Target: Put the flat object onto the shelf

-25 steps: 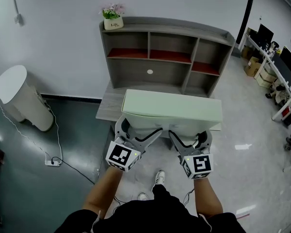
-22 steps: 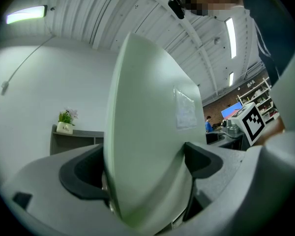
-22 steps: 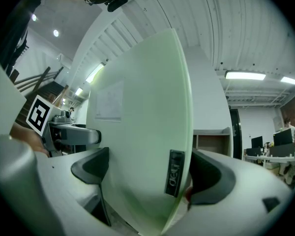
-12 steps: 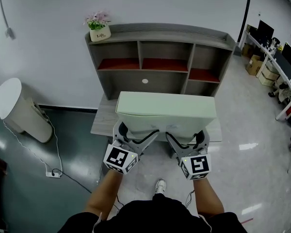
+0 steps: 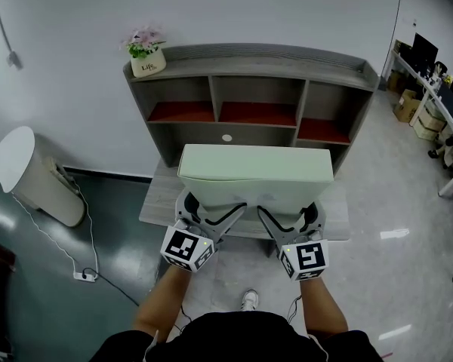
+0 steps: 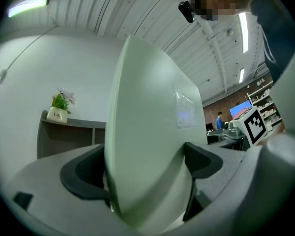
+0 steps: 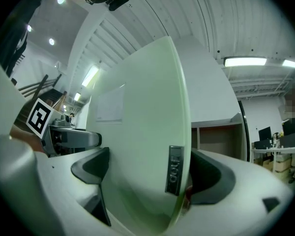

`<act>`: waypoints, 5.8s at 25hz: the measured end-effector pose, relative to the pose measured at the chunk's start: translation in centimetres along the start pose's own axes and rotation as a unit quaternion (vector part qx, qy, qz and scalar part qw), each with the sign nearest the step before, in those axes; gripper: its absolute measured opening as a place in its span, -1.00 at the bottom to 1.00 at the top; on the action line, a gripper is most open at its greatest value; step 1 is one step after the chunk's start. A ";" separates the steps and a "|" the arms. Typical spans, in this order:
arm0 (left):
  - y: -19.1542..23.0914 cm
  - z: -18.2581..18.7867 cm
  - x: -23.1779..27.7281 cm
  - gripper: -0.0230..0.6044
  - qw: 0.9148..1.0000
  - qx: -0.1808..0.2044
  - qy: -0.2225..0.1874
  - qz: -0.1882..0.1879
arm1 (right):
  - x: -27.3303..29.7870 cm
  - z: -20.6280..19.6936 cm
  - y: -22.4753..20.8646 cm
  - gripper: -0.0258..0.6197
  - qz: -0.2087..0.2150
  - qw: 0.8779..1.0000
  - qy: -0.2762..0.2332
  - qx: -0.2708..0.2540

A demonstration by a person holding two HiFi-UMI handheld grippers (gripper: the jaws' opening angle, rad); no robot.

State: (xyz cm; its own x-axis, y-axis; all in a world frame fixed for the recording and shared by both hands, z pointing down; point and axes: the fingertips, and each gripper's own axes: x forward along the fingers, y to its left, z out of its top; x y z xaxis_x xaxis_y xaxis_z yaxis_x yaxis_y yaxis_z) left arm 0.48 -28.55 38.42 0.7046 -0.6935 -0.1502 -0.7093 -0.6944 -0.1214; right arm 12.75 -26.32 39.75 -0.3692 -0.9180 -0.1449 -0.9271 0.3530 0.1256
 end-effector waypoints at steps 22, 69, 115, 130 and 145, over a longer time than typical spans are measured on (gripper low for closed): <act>4.8 0.7 6.6 0.65 1.000 0.009 -0.024 0.002 | 7.2 0.6 -4.3 0.61 0.009 1.000 -0.015 -0.002; 21.4 22.6 27.5 0.65 0.987 0.057 -0.138 -0.055 | 28.8 23.0 -17.1 0.61 -0.039 0.987 -0.139 -0.069; 25.6 21.1 27.0 0.61 0.984 0.027 -0.172 0.033 | 29.3 20.1 -19.1 0.61 -0.046 0.992 -0.104 -0.062; 17.4 9.5 16.2 -0.90 0.988 -0.019 -0.146 0.055 | 17.3 12.7 -12.0 -0.81 -0.076 0.986 -0.121 -0.088; 9.9 -0.3 9.8 -0.90 0.996 -0.055 -0.043 0.060 | 9.3 3.3 -8.0 -0.84 -0.088 0.995 -0.038 -0.023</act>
State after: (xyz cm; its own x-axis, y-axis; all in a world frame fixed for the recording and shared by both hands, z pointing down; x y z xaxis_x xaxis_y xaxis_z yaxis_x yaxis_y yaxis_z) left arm 0.35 -42.24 36.05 0.6073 -0.7568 -0.2417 -0.7783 -0.6278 0.0101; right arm 16.52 -37.07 34.16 -0.2076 -0.9480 -0.2414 -0.9744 0.1786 0.1366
